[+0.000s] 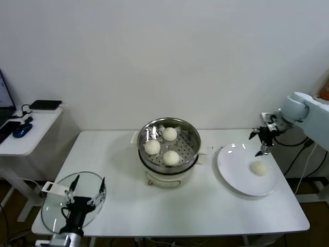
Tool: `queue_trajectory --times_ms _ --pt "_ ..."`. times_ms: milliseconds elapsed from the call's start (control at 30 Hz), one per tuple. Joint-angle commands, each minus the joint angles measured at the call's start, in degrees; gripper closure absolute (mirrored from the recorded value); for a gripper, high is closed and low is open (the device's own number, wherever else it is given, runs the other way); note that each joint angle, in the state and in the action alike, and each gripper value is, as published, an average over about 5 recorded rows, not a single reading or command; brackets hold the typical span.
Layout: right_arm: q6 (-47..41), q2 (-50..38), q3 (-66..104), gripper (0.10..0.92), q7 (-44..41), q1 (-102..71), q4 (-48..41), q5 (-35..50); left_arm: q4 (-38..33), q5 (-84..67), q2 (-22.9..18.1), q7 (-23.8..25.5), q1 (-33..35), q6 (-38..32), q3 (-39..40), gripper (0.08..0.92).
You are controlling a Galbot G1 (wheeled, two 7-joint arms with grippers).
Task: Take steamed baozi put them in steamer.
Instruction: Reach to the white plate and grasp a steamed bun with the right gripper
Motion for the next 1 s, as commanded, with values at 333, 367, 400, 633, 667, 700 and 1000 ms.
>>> queue_trajectory --times_ms 333,367,400,633,667,700,1000 --pt "7.4 8.3 24.5 0.203 0.0 -20.5 -23.0 -17.8 0.1 0.6 0.0 -0.1 0.8 0.4 -0.6 0.177" --pt "7.5 8.9 24.7 0.203 0.0 -20.6 -23.5 -18.2 0.2 0.6 0.0 -0.1 0.8 0.4 -0.6 0.177" --pt "7.6 9.4 25.0 0.203 0.0 -20.7 -24.0 -18.5 0.2 0.6 0.0 -0.1 0.9 0.4 -0.6 0.177" --pt "8.3 12.2 26.9 0.203 0.0 -21.3 -27.9 -21.1 0.4 0.6 0.1 -0.1 1.1 0.5 -0.6 0.177" --pt "8.3 12.6 27.2 0.203 0.0 -21.4 -28.3 -21.4 0.4 0.6 0.2 -0.1 1.1 0.5 -0.7 0.177" --pt "8.4 12.9 27.5 0.203 0.1 -21.6 -28.6 -21.7 0.5 0.6 0.2 -0.1 1.1 0.5 -0.7 0.177" --pt "8.7 15.4 29.3 0.203 0.3 -22.3 -30.8 -23.1 0.9 0.8 0.2 -0.1 1.2 0.5 -0.7 0.177"
